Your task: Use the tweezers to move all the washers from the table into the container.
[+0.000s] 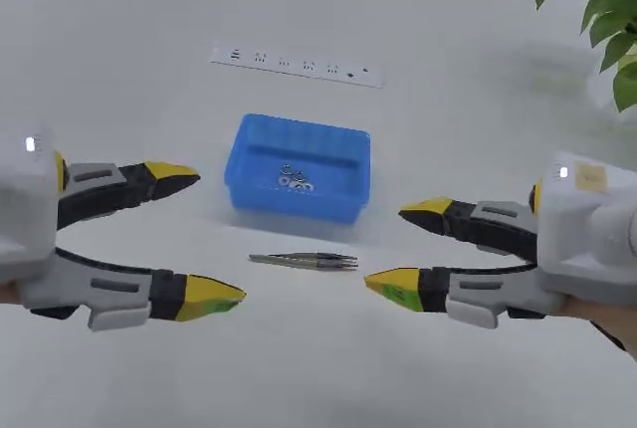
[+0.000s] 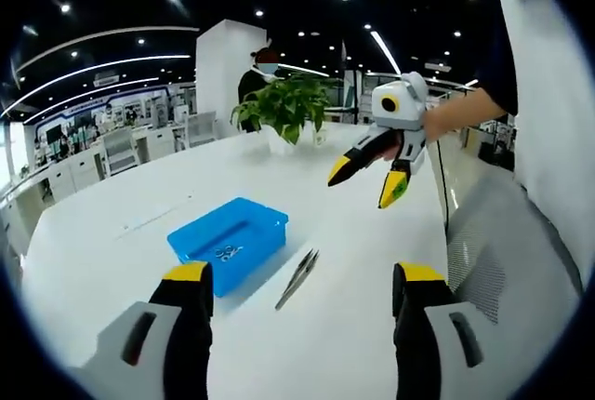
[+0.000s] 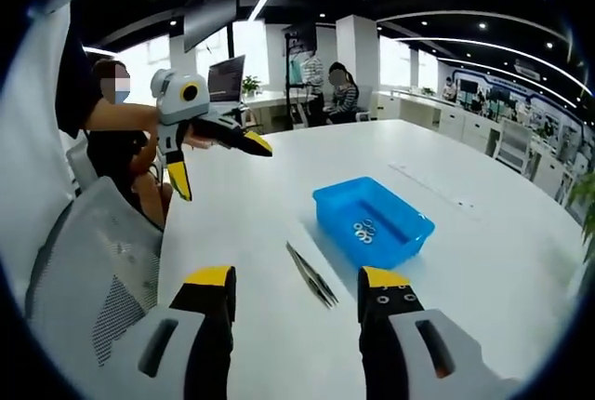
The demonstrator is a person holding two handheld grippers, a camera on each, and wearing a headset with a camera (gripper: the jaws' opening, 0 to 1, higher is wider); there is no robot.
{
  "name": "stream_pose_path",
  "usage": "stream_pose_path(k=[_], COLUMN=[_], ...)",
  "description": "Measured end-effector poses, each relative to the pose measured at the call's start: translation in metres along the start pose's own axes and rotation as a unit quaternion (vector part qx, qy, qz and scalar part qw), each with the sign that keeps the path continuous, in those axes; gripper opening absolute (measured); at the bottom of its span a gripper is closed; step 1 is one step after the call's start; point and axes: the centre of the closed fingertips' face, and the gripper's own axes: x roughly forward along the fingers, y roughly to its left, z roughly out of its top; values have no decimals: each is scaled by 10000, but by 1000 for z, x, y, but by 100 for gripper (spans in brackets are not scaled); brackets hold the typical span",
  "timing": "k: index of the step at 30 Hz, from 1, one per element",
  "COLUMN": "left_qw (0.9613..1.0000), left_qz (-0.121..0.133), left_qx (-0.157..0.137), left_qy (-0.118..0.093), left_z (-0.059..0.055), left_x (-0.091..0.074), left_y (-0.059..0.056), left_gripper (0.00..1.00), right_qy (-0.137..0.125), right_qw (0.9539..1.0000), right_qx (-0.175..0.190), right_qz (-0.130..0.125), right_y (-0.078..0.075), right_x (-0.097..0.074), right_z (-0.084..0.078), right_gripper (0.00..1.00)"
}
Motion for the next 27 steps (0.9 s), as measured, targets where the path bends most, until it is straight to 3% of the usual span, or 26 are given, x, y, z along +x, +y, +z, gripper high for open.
stream_pose_path(k=[5,9,15,16,19,27], left_qw=[9999,9998,9986,9980,9973,9977], left_qz=[111,186,294,277,264,270], left_qx=[-83,-45,-151,-135,-110,-67], left_qy=[26,103,-402,-555,-679,-618], left_z=[-1,-3,22,29,35,35], left_x=[-5,-11,-18,-19,-20,-21], left_y=[-5,-6,-6,-8,-10,-14], left_gripper=[99,100,100,100,100,100], right_qy=[-64,-82,-186,-175,-171,-150], right_qw=[9998,9987,9982,9983,9984,9987], right_qx=[-137,-433,-428,-410,-388,-418], right_qz=[-125,-253,-382,-386,-361,-268], right_y=[6,6,4,4,6,15], right_x=[-8,-15,-21,-22,-23,-24], right_z=[2,1,5,4,4,5], right_gripper=[68,81,100,100,100,100])
